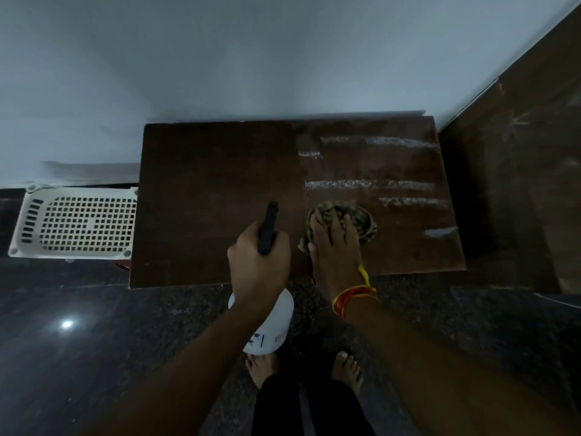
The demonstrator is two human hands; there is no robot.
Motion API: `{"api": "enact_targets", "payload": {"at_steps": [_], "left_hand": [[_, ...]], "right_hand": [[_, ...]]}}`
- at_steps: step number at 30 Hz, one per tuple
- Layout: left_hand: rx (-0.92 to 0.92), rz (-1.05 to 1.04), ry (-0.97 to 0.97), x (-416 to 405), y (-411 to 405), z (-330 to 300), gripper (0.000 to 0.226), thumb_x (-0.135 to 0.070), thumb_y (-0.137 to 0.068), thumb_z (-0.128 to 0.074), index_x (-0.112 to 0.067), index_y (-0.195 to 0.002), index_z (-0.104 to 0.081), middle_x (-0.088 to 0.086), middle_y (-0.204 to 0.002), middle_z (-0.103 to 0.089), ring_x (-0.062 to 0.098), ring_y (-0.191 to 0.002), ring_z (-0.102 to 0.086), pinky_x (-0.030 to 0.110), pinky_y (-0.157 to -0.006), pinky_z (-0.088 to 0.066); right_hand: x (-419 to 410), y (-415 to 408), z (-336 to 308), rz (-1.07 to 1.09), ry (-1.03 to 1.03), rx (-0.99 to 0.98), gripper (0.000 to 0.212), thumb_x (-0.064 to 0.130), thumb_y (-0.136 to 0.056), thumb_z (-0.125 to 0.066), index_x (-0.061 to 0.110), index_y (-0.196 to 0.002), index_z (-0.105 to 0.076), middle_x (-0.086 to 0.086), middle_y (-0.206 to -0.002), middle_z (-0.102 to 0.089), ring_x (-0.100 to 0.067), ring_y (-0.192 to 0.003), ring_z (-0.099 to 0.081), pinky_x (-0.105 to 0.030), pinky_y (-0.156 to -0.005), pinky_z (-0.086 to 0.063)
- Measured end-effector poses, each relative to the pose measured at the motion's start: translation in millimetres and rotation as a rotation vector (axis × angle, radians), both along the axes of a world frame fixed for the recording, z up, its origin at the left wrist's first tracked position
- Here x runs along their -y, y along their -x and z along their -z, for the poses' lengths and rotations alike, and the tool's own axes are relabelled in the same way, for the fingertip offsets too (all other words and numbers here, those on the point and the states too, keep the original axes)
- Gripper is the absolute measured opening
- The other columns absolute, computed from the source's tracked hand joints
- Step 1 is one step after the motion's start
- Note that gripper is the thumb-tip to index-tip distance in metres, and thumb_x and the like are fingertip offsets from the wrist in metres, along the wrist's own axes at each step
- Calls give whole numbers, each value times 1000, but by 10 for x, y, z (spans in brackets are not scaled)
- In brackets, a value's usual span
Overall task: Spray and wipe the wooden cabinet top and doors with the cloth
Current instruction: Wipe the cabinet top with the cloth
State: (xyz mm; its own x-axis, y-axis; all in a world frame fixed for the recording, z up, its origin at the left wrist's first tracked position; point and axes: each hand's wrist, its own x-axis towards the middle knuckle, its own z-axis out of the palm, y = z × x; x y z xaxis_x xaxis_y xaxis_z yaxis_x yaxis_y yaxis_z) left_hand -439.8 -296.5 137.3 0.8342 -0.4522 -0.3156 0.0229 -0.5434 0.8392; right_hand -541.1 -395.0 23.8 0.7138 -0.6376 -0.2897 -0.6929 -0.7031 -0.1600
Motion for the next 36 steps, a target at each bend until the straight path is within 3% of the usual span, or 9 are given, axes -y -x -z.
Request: {"api": "enact_targets", "payload": {"at_steps": [5,7,10,15,21,25,31,34,36], "left_hand": [[-40,-14,-47,7,-6,-70,23,-13,-91,-57,7,-80,-53,32,-69,-54,30,-53,-45,51,-51,-48],[-45,-9,-58,7,-25,-59,25,-13,-91,-57,5,-75,-49,27,-64,-48,27,-53,-42,47,-50,-44],[-48,-12,-63,10,-57,8,26,-14,-90,-57,4,-73,-48,13,-59,-44,26,-54,-41,44,-51,-44],[-53,-1,-62,16,-80,26,24,-16,-90,-56,5,-79,-54,16,-62,-49,29,-56,-47,50,-55,-51],[-97,-26,-90,70,-144,-48,21,-17,-91,-57,0,-78,-57,10,-61,-51,26,-54,-48,37,-49,-44],[-111,-24,-88,141,-238,-29,18,-18,-90,-57,-4,-80,-58,16,-65,-57,33,-57,-57,52,-56,-56],[-122,8,-92,257,-346,-102,16,-18,-91,-56,-5,-83,-59,21,-71,-60,47,-73,-64,58,-67,-58],[-128,5,-81,325,-398,-187,17,-16,-92,-56,-1,-85,-60,26,-74,-61,45,-67,-61,59,-68,-57],[-131,-11,-75,379,-441,-217,16,-16,-92,-56,-2,-85,-60,27,-76,-63,46,-70,-62,59,-68,-57]], "right_hand": [[-287,174,-131,40,-89,23,54,34,-100,-36,29,-150,-15,-11,-159,-11,-39,-146,1,-53,-118,-12],[-230,117,-103,18,-75,10,54,36,-101,-33,29,-150,-12,-11,-159,-11,-38,-146,-1,-52,-118,-11],[-19,-84,-25,-36,-8,19,54,39,-101,-28,29,-150,-8,-11,-158,-12,-36,-146,-5,-52,-117,-13],[13,-192,-40,34,-2,76,56,37,-99,-37,28,-150,-15,-13,-158,-14,-38,-145,-6,-52,-117,-15],[-294,82,-111,3,-81,-6,55,36,-101,-31,28,-151,-10,-13,-159,-11,-39,-145,0,-52,-119,-8],[-74,-169,-83,16,-23,75,55,36,-98,-39,25,-149,-20,-15,-155,-23,-41,-143,-14,-54,-118,-14],[108,-363,-15,49,7,62,56,38,-99,-34,26,-149,-13,-13,-158,-14,-39,-145,-6,-53,-117,-15],[-69,-175,-21,-12,-40,-27,56,39,-101,-23,27,-150,0,-10,-160,-7,-38,-146,5,-52,-118,-9],[-93,-150,-53,32,-62,-23,55,40,-101,-27,29,-150,-6,-10,-159,-11,-37,-146,2,-51,-119,-8]]}}
